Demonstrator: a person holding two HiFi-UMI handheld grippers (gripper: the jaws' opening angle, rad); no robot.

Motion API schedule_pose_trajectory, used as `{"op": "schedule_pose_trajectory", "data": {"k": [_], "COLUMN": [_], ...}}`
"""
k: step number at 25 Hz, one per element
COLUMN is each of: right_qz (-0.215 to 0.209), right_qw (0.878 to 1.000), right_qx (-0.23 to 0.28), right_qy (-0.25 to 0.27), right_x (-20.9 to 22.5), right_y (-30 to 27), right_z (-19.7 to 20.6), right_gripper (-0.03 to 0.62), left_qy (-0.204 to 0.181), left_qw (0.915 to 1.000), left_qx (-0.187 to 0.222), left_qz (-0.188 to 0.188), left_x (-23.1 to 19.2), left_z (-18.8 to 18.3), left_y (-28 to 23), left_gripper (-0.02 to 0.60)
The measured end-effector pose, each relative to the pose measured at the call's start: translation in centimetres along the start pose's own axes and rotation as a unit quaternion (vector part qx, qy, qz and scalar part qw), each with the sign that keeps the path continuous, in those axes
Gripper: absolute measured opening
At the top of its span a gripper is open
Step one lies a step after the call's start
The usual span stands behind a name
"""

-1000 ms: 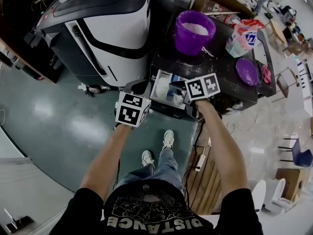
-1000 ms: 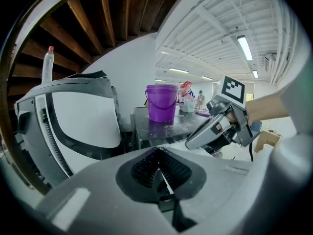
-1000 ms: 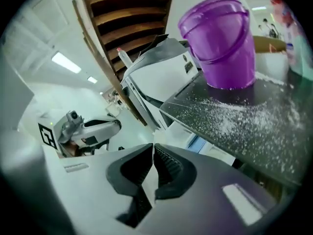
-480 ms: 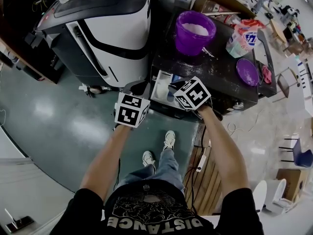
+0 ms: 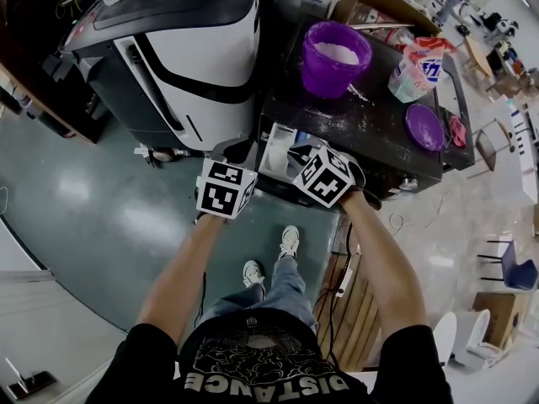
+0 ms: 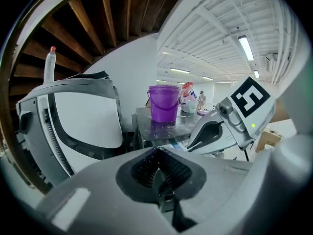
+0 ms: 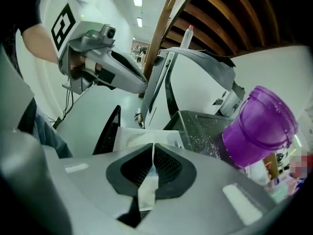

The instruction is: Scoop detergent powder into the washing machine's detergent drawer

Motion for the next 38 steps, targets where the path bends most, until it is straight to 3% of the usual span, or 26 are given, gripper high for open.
{"op": "schedule_pose_trajectory", "data": {"k": [14,31,34,38], "right_qz": [0.073,0.109,0.107,0.096], "right_qw": [0.994,0.977,0.982,0.994], "right_qx": [0.027,0.037,0.038,0.042], "right_qy": [0.079,0.180,0.148,0.031], "right_x": [0.4,0.1,0.4,1.5], "right_y": [0.8,1.7,1.9,2.8], "right_z": [-0.5,-1.1,-1.2,-1.5], "right_gripper": [0.035,0.035,0.035,0.035], "left_qy": [-0.003,-0.001,-0.002,0.000], "left_qw": [1.0000,0.9999,0.9999,0.9998], "left_qx": [0.003,0.011,0.013,0.020], "left_qz": [0.000,-0.002,-0.003,-0.002], "left_x": [0.2,0.3,0.3,0.5], "left_z": [0.0,-0.2,-0.4,-1.1], "left_y": [0.3,1.0,1.2,1.6], "left_gripper": [0.006,0.006,0.006,0.006]}}
Point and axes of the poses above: the fingertips, and each gripper's own axes: y backward along the fingers, x to its right, z out of its underside, the point moved 3 cm from there along y, backward along the fingers, and after that the axes turned 13 degrees about z, right-handed, at the moved point
